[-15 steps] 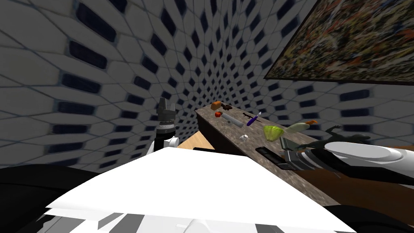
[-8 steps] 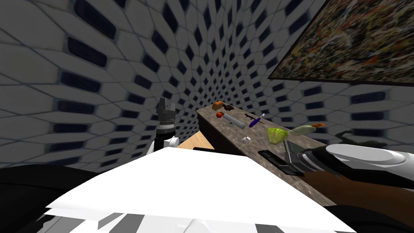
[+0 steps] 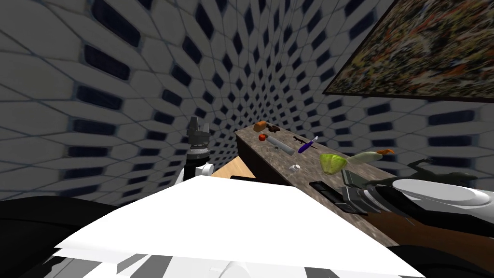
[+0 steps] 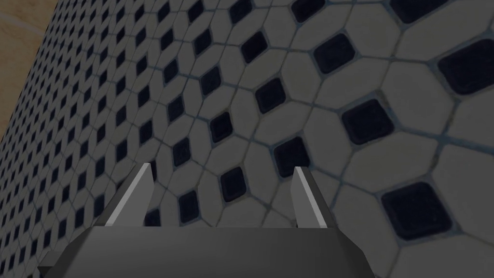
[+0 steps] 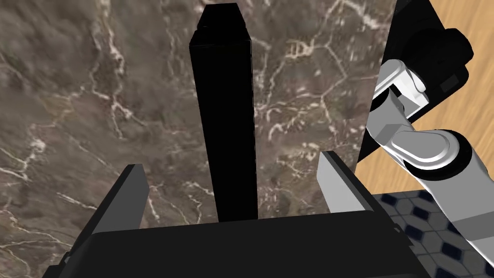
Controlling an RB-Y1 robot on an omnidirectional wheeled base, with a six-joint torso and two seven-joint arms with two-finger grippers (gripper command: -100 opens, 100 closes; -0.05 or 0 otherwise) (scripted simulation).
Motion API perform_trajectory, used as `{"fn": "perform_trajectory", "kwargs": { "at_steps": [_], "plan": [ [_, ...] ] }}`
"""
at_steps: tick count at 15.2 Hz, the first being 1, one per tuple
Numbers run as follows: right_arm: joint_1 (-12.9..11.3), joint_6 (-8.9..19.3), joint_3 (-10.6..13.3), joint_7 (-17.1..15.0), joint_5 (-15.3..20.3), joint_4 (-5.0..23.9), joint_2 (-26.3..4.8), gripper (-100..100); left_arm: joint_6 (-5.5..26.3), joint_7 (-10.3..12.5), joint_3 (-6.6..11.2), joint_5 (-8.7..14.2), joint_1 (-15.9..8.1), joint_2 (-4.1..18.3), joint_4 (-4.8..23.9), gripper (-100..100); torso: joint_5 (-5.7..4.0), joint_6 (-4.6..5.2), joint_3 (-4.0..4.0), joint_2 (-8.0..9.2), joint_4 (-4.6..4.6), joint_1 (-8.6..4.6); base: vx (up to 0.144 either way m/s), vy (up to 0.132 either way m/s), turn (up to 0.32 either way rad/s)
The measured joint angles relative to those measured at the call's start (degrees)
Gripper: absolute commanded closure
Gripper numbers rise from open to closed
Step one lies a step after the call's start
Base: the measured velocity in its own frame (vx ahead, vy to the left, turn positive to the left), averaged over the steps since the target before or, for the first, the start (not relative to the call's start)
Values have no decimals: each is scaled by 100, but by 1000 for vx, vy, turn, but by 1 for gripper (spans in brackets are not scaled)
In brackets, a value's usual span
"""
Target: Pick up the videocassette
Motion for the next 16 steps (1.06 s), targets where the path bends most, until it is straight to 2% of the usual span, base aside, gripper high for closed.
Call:
{"fn": "perform_trajectory", "kwargs": {
  "at_steps": [2,3,8,10,11,12,13,16],
  "plan": [
    [-90,37,28,13,201,12,175,-100,0,0,0,0,0,0,0,0,-1,2,0,1,1,-2,-1,-1,11],
    [-104,26,26,-15,241,14,195,100,0,0,0,0,0,0,0,0,0,1,1,2,1,-1,0,0,0],
    [-102,17,28,-12,241,10,192,100,0,0,0,0,0,0,0,0,0,3,1,1,2,-3,-2,0,-20],
    [-204,-113,-15,-91,289,60,108,100,0,0,0,0,0,0,0,0,5,5,4,6,4,0,-19,5,-91],
    [-165,-136,-37,-71,171,66,-5,100,0,0,0,0,0,0,0,0,6,5,5,7,4,3,-27,6,-93],
    [-131,-105,42,35,-118,55,-209,100,0,0,0,0,0,0,0,0,7,6,5,8,3,5,-26,7,-61],
    [-182,-90,91,66,-173,31,-279,100,0,0,0,0,0,0,0,0,4,6,6,9,4,6,-17,8,-17],
    [-240,-192,-24,-110,47,31,-234,100,0,0,0,0,0,0,0,0,5,3,4,6,3,4,-7,4,-10]
  ]
}}
